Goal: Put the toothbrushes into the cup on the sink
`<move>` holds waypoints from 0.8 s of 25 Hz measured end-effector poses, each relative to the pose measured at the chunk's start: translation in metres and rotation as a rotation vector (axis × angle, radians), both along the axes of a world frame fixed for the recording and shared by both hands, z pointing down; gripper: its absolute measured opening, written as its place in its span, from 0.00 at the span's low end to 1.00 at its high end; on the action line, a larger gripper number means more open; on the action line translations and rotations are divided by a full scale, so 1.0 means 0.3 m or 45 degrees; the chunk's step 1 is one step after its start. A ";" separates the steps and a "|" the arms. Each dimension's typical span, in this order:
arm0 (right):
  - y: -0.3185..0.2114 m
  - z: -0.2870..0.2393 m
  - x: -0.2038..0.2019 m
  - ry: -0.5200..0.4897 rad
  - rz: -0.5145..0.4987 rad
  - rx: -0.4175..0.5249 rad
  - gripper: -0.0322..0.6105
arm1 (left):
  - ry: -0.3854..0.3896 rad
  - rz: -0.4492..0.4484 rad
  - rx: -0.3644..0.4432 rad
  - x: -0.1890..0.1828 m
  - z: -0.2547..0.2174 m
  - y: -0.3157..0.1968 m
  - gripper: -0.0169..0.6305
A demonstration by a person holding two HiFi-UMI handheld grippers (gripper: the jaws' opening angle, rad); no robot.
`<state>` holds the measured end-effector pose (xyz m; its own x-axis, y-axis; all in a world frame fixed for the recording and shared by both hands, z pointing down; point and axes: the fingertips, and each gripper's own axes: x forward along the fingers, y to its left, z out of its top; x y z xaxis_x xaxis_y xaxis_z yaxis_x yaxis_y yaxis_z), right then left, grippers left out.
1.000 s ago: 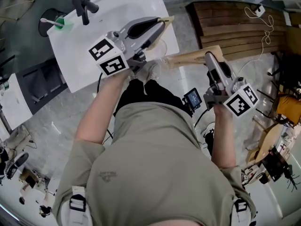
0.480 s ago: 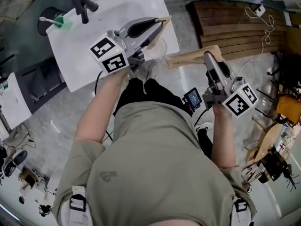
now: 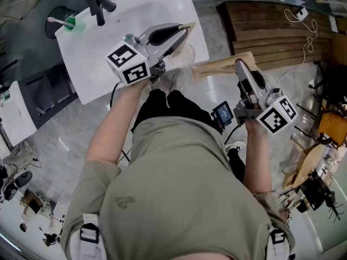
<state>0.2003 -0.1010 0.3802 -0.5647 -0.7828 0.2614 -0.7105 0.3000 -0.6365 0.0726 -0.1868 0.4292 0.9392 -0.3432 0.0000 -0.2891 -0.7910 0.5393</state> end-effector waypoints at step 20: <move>-0.016 -0.011 -0.037 -0.006 -0.002 0.006 0.13 | -0.084 0.010 -0.023 -0.041 0.048 0.037 0.09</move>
